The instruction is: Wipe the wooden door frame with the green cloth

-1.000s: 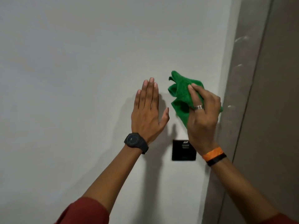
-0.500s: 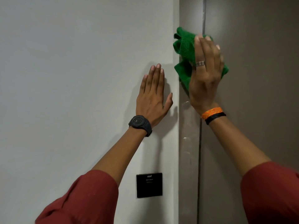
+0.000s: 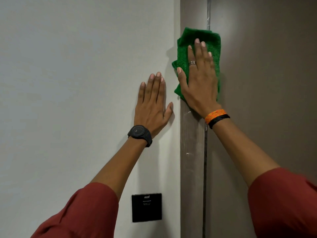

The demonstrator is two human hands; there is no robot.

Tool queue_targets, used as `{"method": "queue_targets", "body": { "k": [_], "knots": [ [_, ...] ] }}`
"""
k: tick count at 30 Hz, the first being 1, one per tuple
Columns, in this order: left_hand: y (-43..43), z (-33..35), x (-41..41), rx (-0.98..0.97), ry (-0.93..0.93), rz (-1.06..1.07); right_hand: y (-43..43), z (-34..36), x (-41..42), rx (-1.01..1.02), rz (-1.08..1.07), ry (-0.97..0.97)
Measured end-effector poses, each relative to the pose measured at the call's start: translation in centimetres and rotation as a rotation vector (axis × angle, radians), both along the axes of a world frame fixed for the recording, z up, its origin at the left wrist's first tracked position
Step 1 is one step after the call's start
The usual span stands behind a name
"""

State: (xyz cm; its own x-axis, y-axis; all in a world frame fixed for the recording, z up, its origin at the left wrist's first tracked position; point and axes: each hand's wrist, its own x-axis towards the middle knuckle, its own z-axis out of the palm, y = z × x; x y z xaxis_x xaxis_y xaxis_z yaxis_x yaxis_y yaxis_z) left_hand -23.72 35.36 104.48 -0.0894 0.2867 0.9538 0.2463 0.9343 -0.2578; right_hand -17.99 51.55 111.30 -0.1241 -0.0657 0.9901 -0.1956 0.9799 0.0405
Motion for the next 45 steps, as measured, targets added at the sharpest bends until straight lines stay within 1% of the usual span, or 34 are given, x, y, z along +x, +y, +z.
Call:
{"method": "queue_targets", "body": {
  "k": [4,9,11,13,17,19,21,24,27,29,33,35,38,42,45],
  "knots": [
    [0.1,-0.4,-0.1,0.027,0.02,-0.017,-0.8,-2.4,-0.9,0.001,-0.013,0.127],
    [-0.1,-3.3,0.0,0.064,-0.002,-0.028,-0.9,-10.2,-1.0,0.008,0.018,0.113],
    [-0.2,-4.6,0.0,0.07,-0.016,-0.039,-0.8,-12.3,-1.0,0.015,0.01,0.107],
    [-0.2,-5.3,0.2,0.072,-0.018,-0.032,-0.6,-11.7,-1.0,0.02,-0.003,0.1],
    [-0.1,-5.3,0.1,0.077,-0.017,-0.019,-0.6,-8.1,-1.1,0.027,-0.02,0.087],
    [-0.2,-5.3,0.1,0.078,-0.019,-0.015,-0.8,-7.8,-1.2,0.004,-0.017,0.09],
    [-0.2,-5.7,0.1,0.081,-0.026,-0.023,-1.2,-8.9,-1.2,-0.029,0.002,0.108],
    [-0.2,-7.6,0.2,0.088,-0.046,-0.026,-1.5,-13.4,-1.1,-0.066,0.039,0.105],
    [-0.4,-9.8,0.3,0.079,-0.061,-0.021,-1.6,-16.9,-0.6,-0.04,0.029,0.064],
    [-0.3,-10.6,0.5,0.065,-0.063,-0.014,-1.3,-15.9,-0.5,-0.029,0.009,0.064],
    [-0.3,-10.9,0.3,0.063,-0.053,0.003,-1.2,-11.5,-0.9,-0.015,-0.012,0.079],
    [-0.2,-11.1,0.3,0.075,-0.049,-0.002,-1.3,-11.3,-1.2,-0.029,-0.011,0.095],
    [0.0,-12.6,0.3,0.089,-0.068,-0.021,-1.6,-14.8,-1.2,-0.059,-0.007,0.097],
    [0.1,-15.0,0.6,0.102,-0.102,-0.021,-1.6,-21.0,-0.7,-0.06,-0.001,0.035],
    [0.0,-15.7,0.5,0.075,-0.096,-0.008,-1.4,-20.2,-0.8,-0.055,-0.005,0.038]
  ]
}}
